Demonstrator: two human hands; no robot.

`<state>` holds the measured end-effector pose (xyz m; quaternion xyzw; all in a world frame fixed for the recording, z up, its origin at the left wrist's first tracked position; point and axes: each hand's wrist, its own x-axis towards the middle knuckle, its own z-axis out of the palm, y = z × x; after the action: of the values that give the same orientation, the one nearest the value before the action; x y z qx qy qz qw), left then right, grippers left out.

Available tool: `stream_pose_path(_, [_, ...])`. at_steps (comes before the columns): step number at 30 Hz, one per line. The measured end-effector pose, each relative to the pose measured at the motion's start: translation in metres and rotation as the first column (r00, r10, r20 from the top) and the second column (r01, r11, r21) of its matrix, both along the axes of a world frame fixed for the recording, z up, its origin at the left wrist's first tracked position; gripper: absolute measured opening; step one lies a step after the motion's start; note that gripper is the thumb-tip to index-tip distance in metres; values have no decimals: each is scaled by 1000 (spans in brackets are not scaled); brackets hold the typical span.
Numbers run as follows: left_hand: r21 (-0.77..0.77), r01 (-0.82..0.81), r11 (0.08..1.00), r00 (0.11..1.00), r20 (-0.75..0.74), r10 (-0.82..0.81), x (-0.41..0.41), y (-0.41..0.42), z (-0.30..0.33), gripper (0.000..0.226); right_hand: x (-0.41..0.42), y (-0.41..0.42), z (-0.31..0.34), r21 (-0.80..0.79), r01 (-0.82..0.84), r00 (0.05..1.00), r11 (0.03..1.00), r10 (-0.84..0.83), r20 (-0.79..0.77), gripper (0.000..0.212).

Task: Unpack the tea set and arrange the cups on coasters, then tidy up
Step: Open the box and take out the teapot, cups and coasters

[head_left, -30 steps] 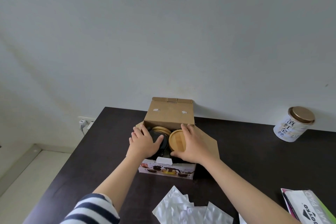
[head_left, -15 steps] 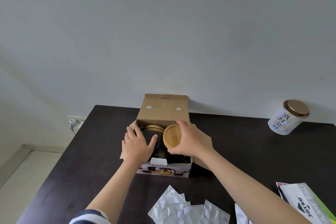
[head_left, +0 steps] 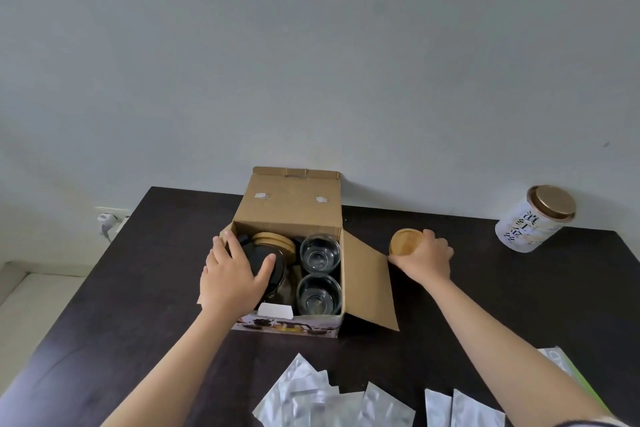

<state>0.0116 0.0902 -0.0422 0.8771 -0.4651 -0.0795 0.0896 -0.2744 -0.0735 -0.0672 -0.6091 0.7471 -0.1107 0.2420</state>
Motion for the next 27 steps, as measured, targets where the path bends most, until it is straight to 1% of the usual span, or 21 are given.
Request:
stream_pose_path(5, [3,-4,1000,1000,15,4,0,-1,-3,97,-8,-19,-30,1,99,995,995,-99,-12,106])
stream_pose_path(8, [8,-9,1000,1000,24,9,0,-2,-4,98,-5,-32,-41,-36,89,996,995,-89,-2,104])
stream_pose_path(12, [9,-14,1000,1000,24,13,0,-2,-3,97,1,-54,-45,-66,77,997,995,-75,33,108])
stream_pose_path(18, [12,-24,1000,999,25,23,0,-2,-4,97,6,-80,-46,-78,125,990,989,-119,78,106])
stream_pose_path(25, [17,-26,1000,999,33,25,1,-3,-5,98,5,-86,-46,-57,118,989,991,-113,92,121])
stream_pose_path(27, [18,-26,999,999,30,26,1,-3,-4,98,4,-84,-41,-73,79,996,994,-75,56,124])
